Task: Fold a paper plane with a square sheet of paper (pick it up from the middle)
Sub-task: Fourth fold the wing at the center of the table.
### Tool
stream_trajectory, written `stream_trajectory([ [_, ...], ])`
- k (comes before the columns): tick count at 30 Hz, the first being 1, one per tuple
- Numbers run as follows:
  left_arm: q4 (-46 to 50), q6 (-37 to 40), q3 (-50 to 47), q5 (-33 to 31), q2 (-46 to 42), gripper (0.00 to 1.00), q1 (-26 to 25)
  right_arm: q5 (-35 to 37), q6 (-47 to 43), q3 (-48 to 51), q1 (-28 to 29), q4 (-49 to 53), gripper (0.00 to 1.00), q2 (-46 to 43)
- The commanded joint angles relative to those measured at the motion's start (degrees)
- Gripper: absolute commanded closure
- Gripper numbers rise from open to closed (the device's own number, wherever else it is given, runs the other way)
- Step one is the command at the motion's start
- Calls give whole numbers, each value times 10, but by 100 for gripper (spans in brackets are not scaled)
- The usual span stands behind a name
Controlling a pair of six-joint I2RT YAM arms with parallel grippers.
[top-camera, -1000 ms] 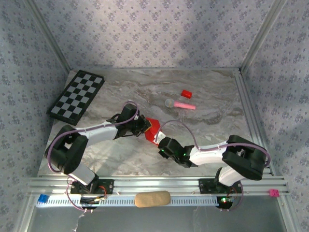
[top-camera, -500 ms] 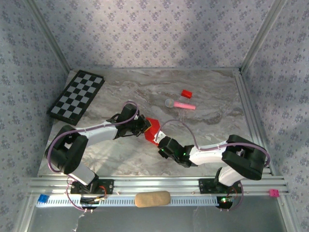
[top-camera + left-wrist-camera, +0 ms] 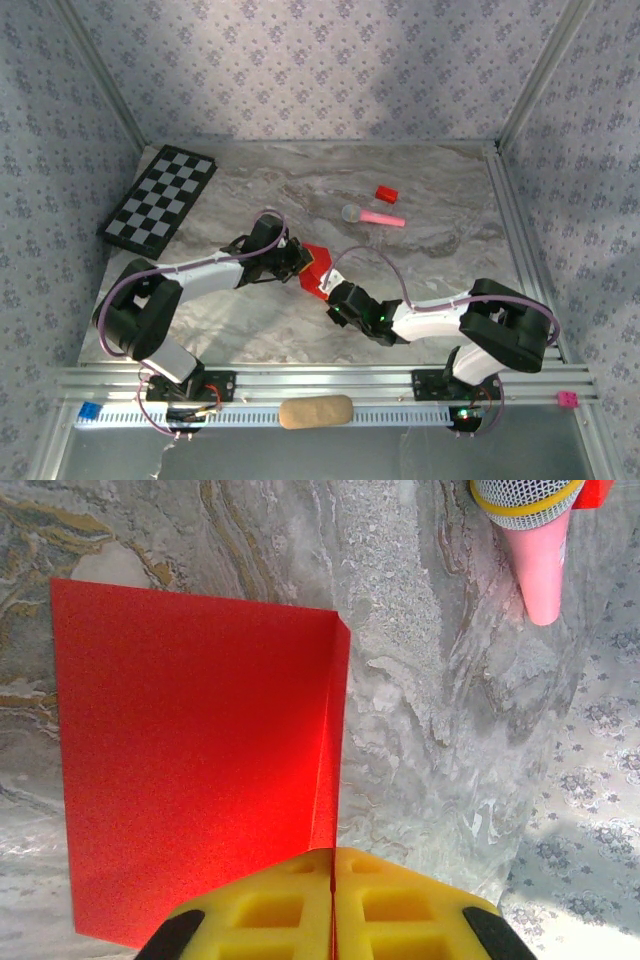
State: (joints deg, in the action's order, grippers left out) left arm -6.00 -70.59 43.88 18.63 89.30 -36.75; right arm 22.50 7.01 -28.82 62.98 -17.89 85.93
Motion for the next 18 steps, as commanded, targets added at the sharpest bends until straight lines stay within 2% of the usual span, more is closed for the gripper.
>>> stream_trajectory([
  [1,5,-7,-4,2,-8,90,3,7,15,-2,-4,4,81,-3],
  [18,4,-8,-4,4,-8,90,6,11,12,-9,-7,9,78,10],
])
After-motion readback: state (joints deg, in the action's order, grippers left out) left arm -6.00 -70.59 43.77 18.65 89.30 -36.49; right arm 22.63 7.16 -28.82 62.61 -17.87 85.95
